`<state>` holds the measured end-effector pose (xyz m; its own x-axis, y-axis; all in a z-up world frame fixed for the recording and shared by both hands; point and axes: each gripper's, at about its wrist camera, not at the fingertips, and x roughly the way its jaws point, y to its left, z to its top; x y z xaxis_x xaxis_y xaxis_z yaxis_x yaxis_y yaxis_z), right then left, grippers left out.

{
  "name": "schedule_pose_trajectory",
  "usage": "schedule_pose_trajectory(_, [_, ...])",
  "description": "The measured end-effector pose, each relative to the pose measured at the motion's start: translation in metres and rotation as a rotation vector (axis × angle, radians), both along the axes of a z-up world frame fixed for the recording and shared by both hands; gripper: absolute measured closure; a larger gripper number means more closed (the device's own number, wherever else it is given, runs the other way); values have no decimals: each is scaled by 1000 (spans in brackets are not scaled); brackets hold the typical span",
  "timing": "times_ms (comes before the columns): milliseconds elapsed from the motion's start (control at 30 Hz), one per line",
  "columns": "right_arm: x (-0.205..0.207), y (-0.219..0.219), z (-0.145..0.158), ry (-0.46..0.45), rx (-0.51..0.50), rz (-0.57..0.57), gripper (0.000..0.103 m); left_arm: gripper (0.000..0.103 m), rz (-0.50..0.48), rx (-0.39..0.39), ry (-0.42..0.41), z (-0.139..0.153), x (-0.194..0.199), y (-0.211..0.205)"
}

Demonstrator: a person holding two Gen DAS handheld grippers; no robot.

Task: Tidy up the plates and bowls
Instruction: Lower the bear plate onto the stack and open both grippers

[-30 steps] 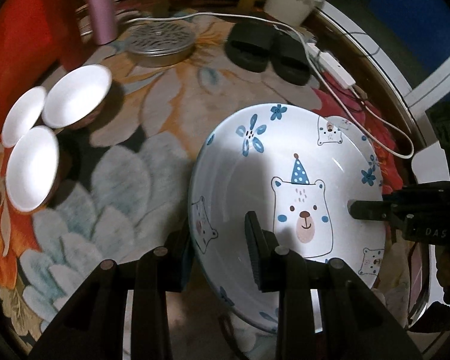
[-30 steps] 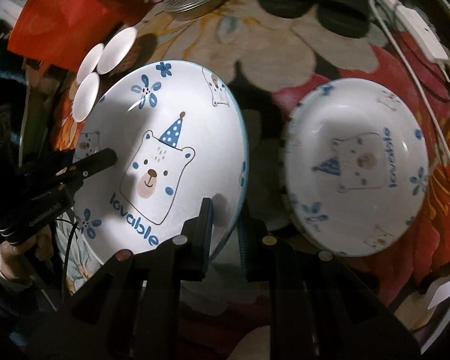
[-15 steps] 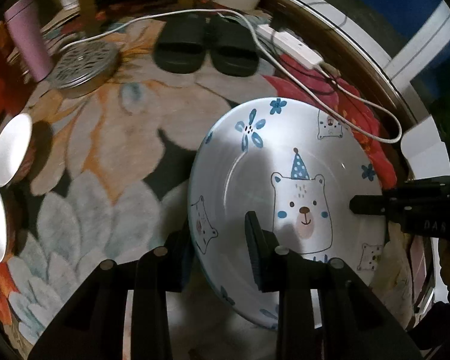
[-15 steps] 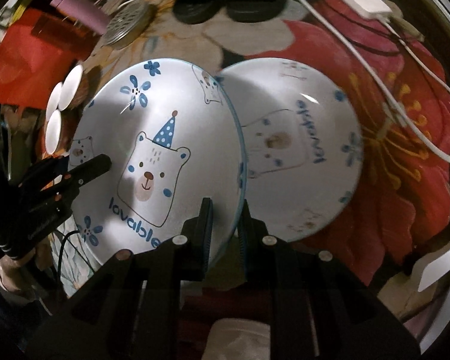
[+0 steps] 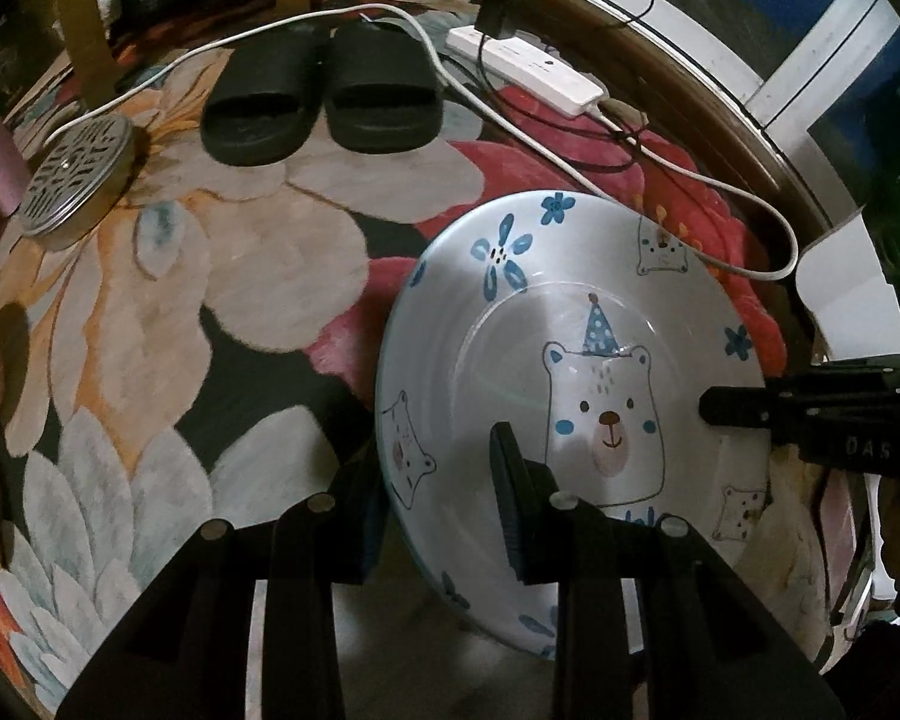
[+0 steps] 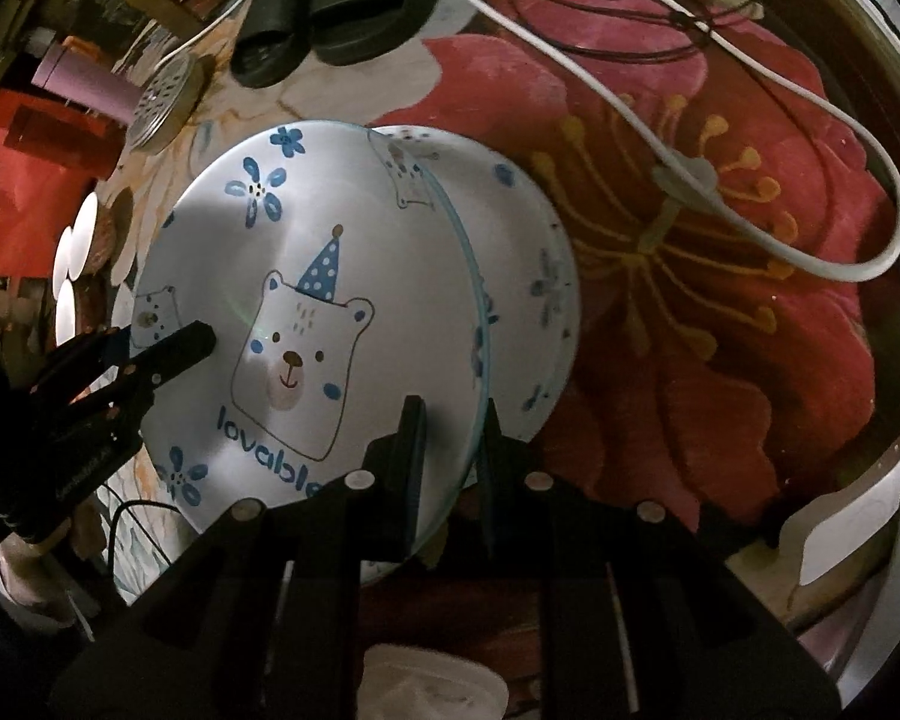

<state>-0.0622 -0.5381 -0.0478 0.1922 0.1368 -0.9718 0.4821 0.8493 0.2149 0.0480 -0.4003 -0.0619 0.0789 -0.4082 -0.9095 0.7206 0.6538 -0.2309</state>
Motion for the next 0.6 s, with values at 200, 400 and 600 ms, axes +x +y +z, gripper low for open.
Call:
schedule_pose_trajectory(200, [0,-17,-9,8,-4,-29,86,71,-14,43,-10,-11,-1,-15])
schedule_pose_trajectory(400, [3,-25,-17,10,-6,-44,87,72,-8,73,-27,-15,2,-20])
schedule_pose_trajectory(600, [7,-30,-21,9,12,-80,84,71,-2,57,-6,-12,6,-16])
